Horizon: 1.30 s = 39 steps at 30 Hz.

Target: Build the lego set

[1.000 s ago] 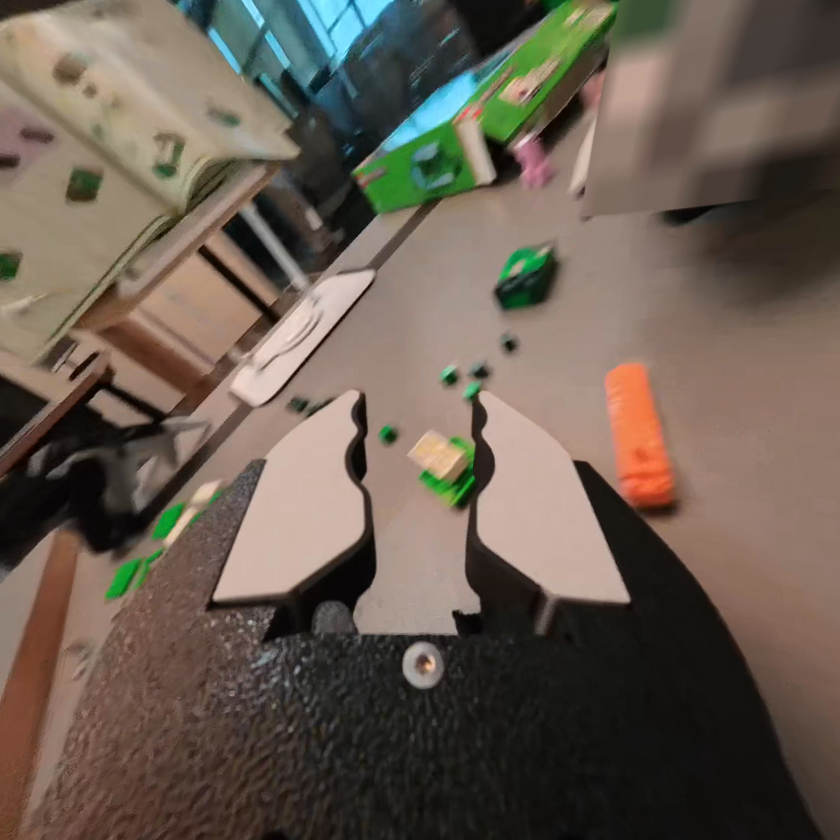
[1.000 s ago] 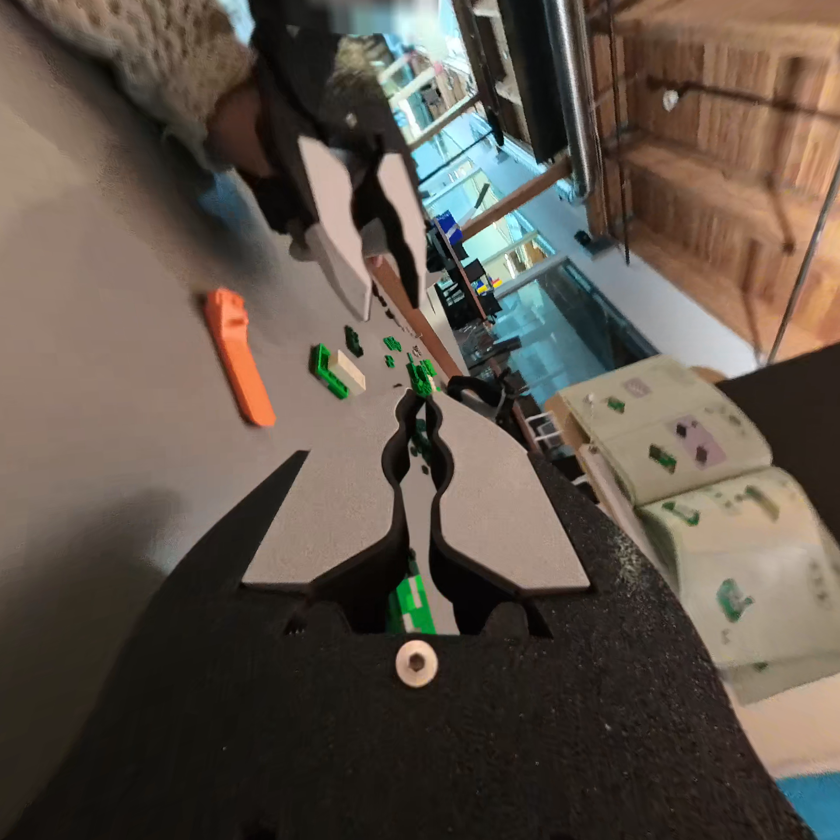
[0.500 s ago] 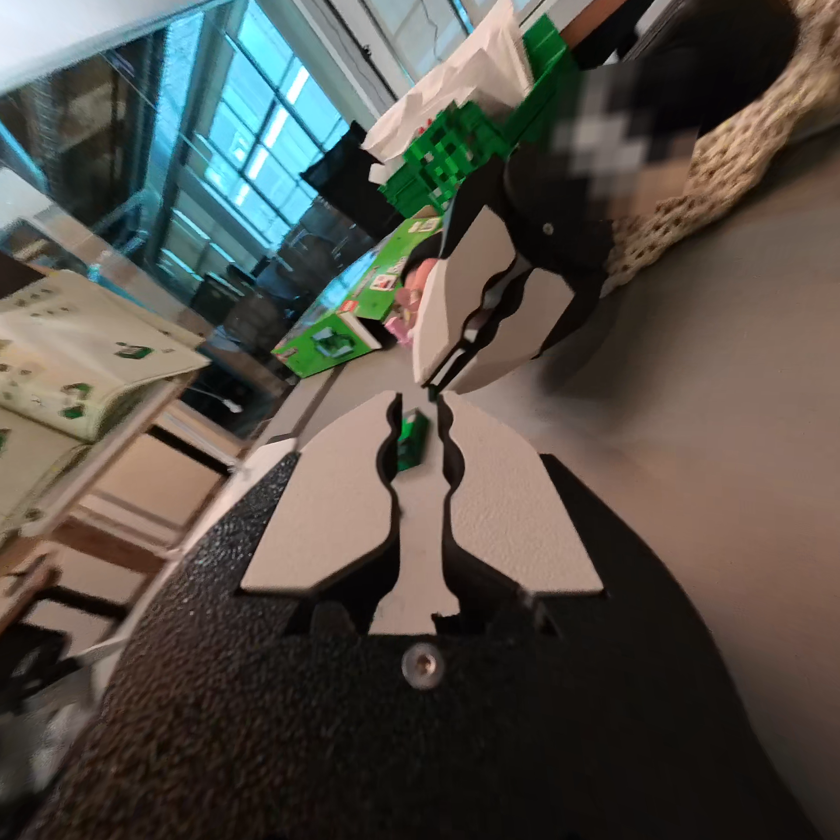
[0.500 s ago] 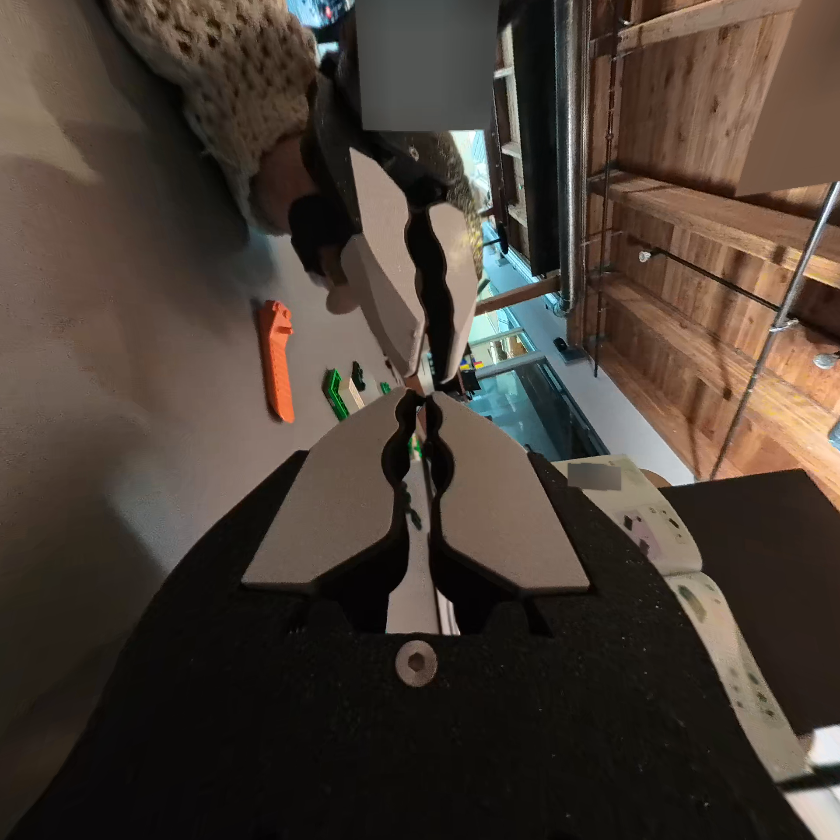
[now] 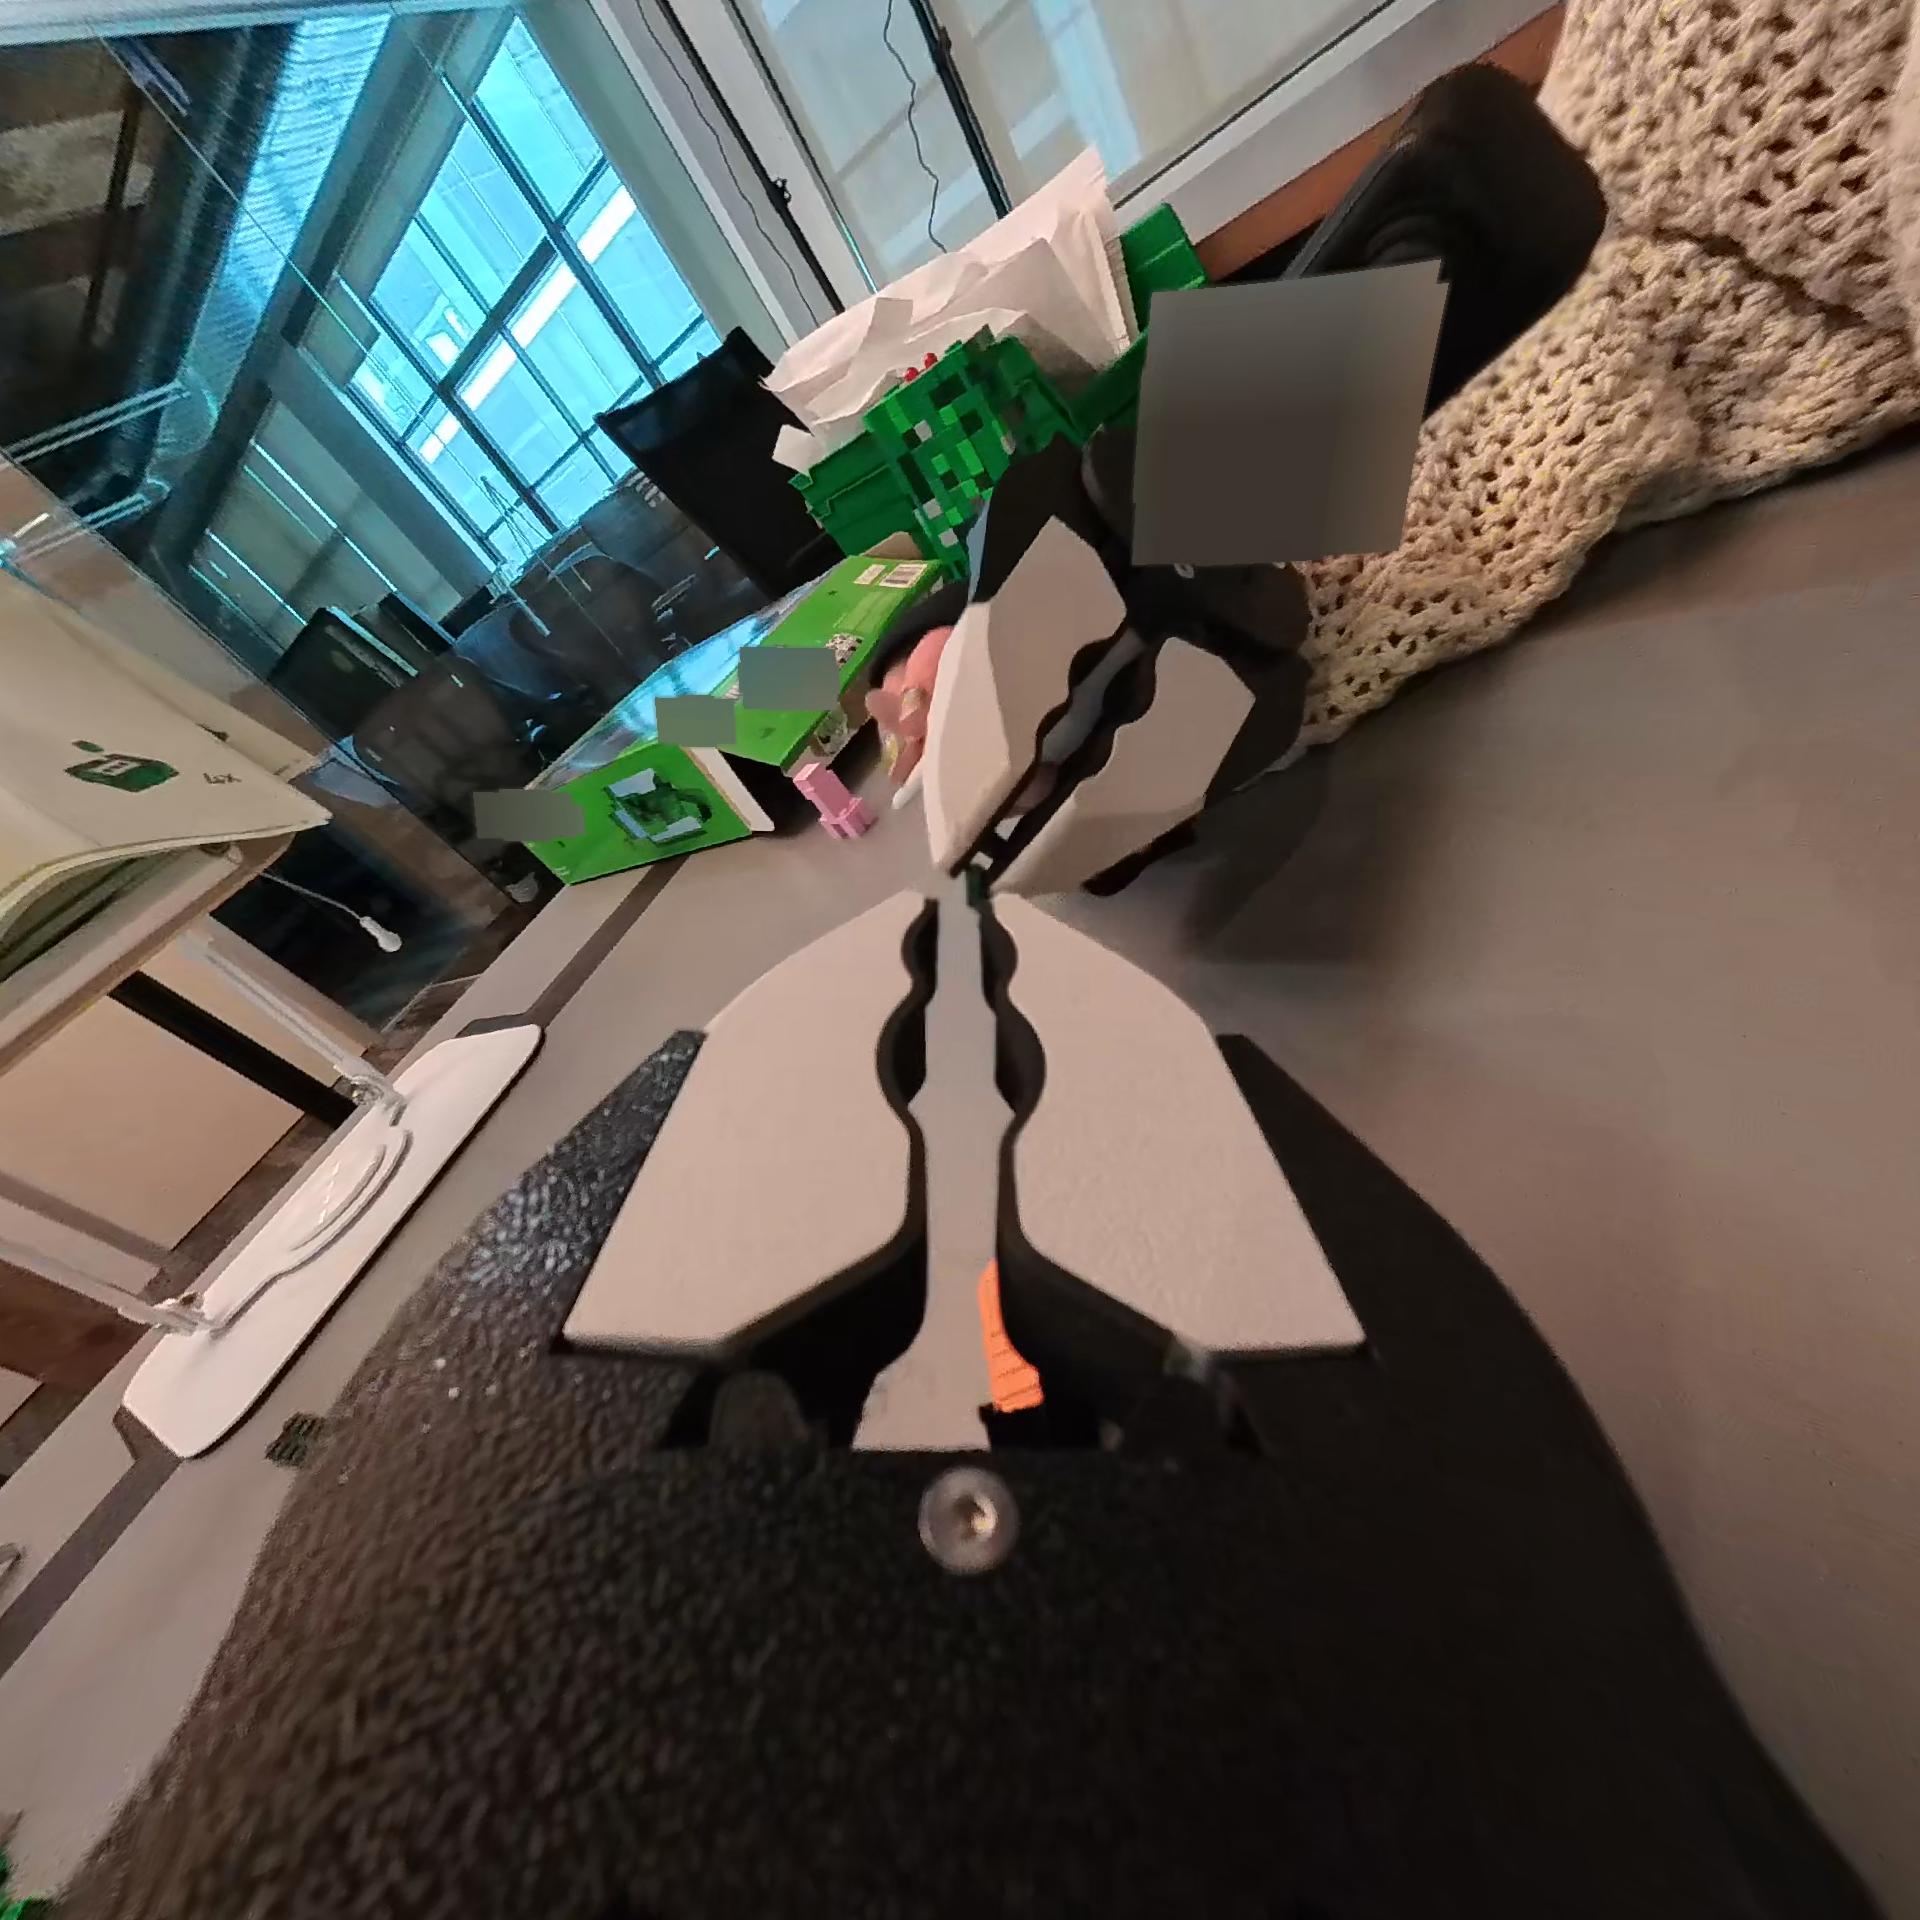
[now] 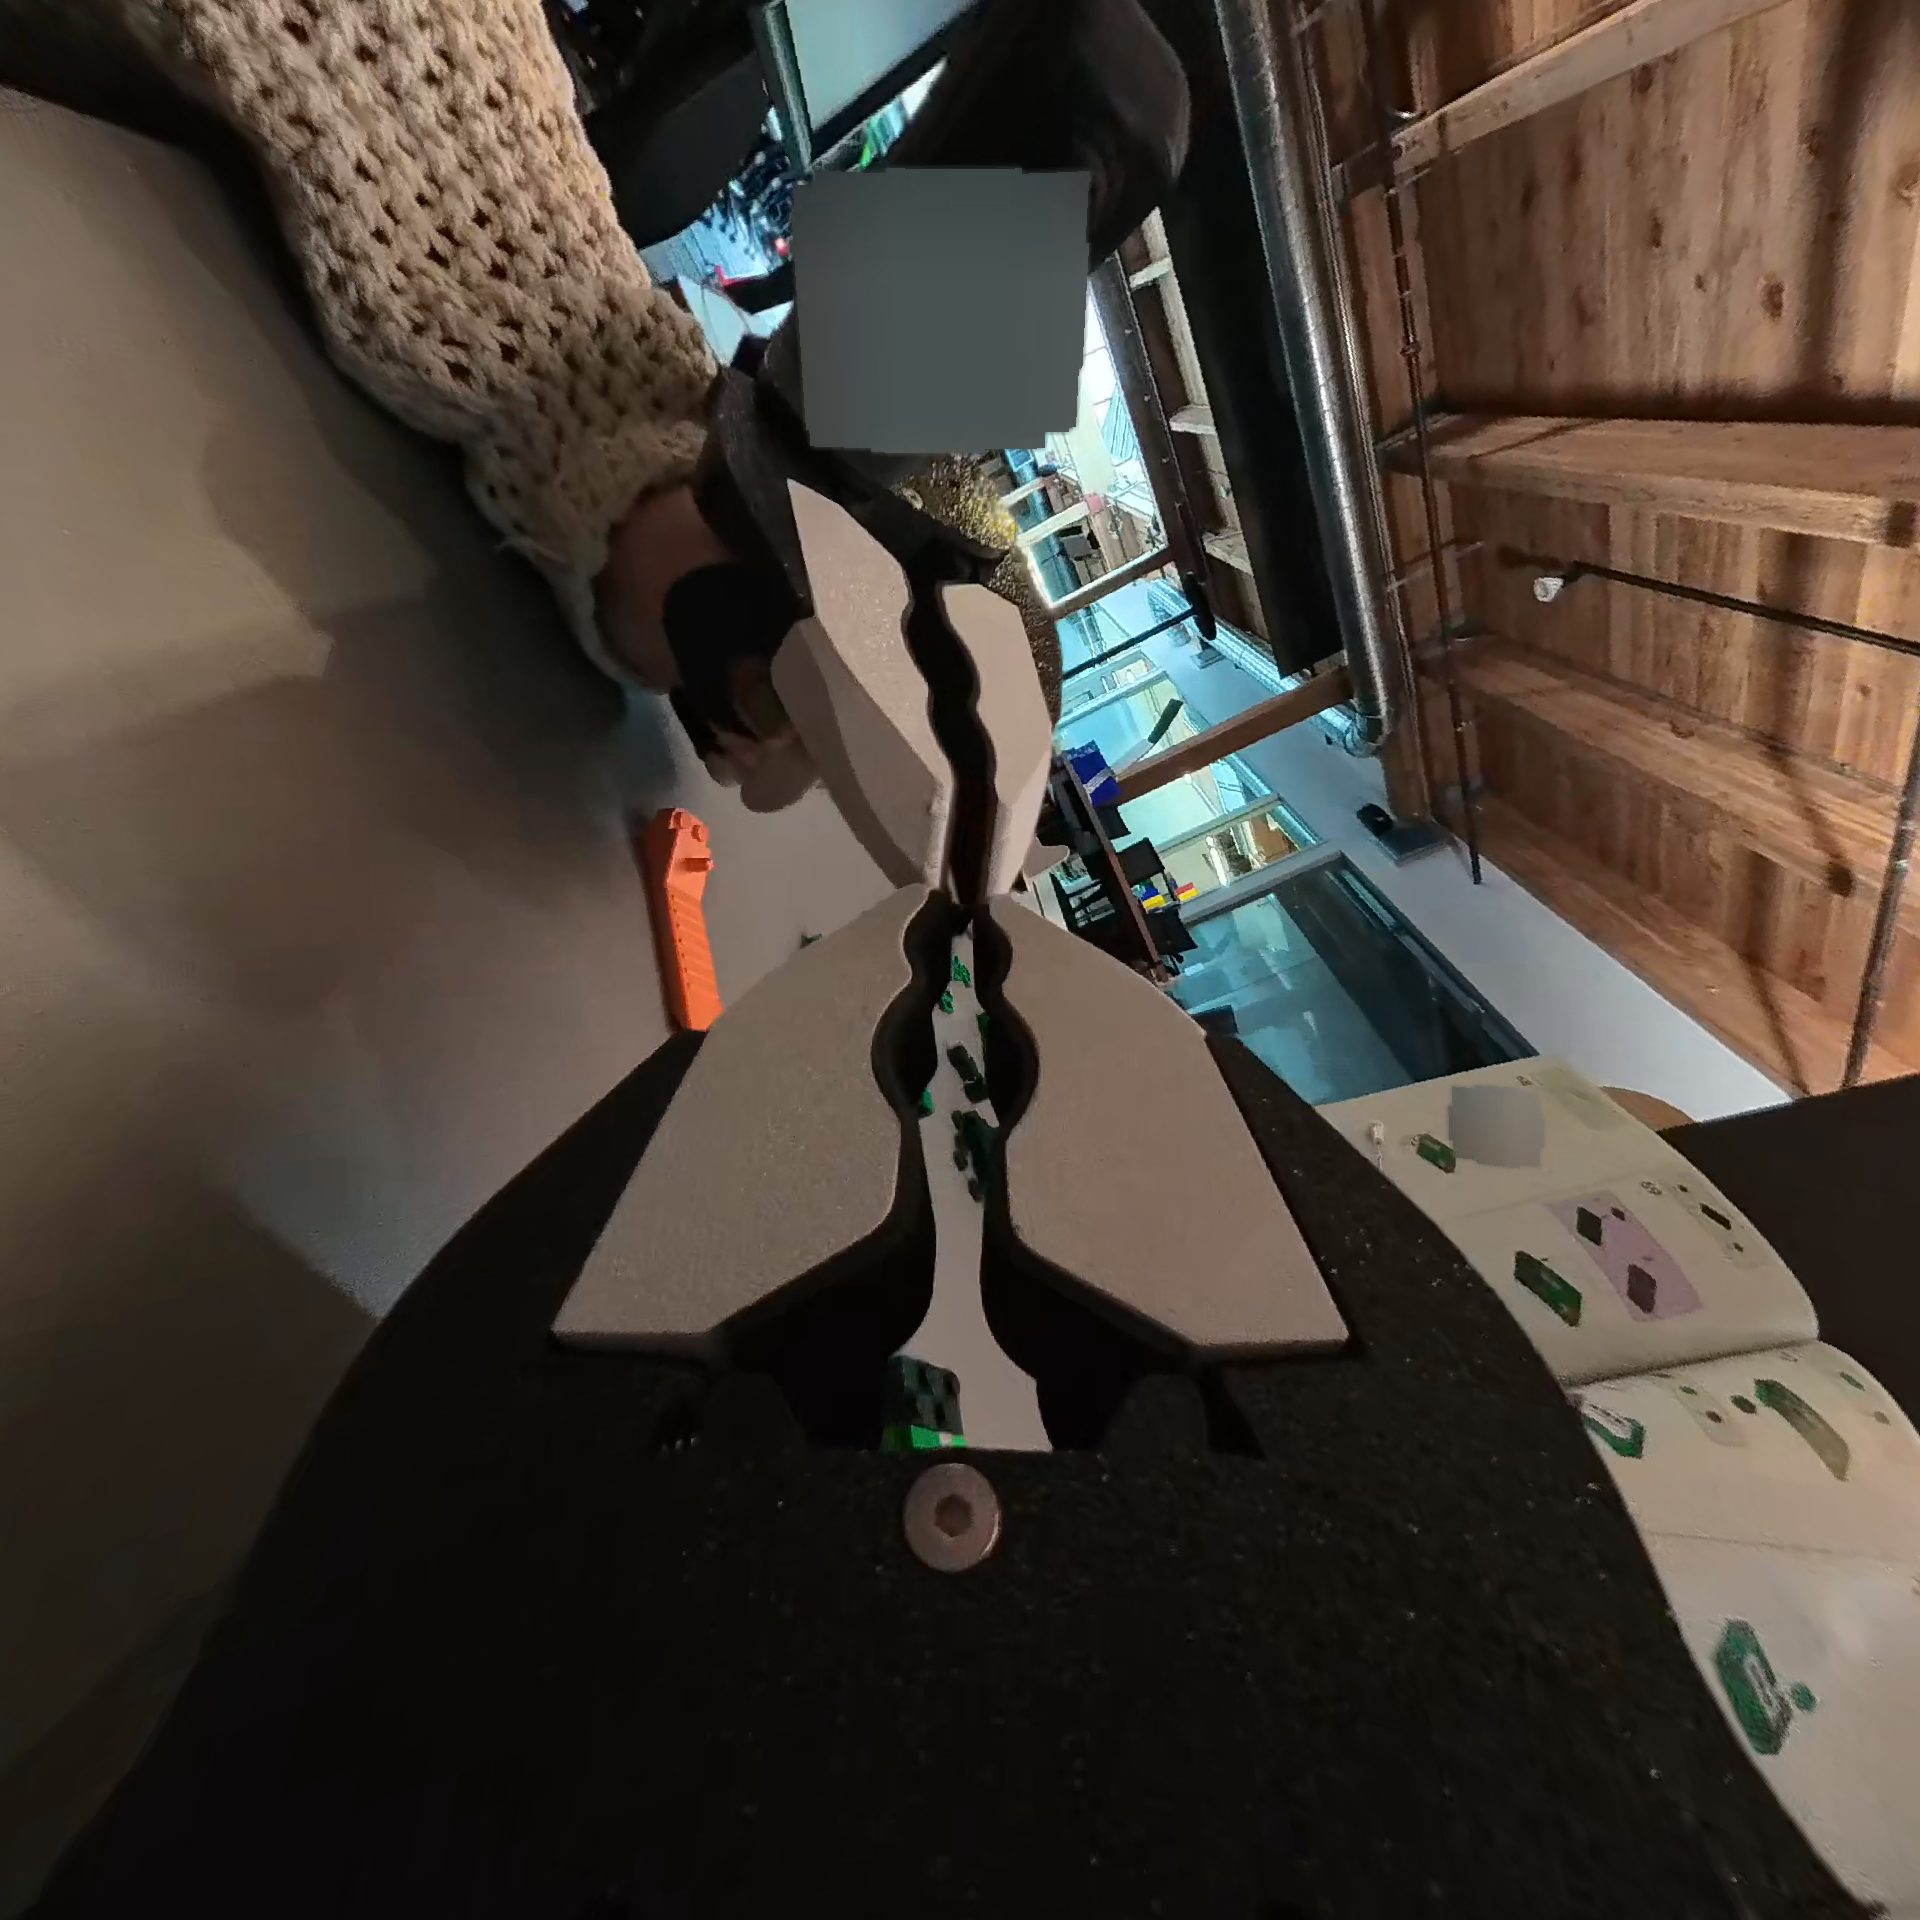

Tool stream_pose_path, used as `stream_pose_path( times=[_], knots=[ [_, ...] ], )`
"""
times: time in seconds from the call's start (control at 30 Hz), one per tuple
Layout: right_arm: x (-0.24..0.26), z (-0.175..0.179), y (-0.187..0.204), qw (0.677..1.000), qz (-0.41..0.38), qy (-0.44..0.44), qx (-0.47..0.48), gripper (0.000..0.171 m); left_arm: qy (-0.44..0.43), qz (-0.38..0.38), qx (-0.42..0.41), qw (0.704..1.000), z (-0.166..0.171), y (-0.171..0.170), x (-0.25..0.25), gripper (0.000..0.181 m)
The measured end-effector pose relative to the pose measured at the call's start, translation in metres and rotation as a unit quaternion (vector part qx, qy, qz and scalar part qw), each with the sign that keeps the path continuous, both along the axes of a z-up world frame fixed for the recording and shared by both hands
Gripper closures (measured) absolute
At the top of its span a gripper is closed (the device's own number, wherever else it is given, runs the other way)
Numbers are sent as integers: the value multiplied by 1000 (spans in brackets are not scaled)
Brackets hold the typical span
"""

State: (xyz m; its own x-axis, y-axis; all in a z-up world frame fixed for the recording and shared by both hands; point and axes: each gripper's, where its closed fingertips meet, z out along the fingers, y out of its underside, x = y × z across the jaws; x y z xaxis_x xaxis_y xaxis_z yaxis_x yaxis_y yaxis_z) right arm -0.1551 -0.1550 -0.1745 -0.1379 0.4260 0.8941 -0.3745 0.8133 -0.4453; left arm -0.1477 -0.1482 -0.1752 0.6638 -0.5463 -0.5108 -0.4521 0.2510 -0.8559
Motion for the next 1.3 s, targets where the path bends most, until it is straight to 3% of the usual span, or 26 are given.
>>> stream_pose_path(
  times=[0.23,0.87,0.97,1.1,1.17,1.3],
  knots=[
    [3,2,-6,999,23,-8,-24,168,-14,-28,-16,999,-3,-4,7,168],
    [5,3,-8,998,33,-19,-42,168,-8,-32,-10,999,-2,-4,8,179],
    [6,6,-7,985,60,-80,-140,167,47,21,24,998,-4,3,-4,179],
    [0,12,1,927,83,-185,-316,160,220,104,87,966,-17,12,-20,179],
    [-7,5,6,912,59,-217,-343,159,286,124,112,944,-21,13,-22,179],
    [-12,-6,5,897,29,-266,-351,160,338,136,134,921,-24,15,-18,179]
  ],
)
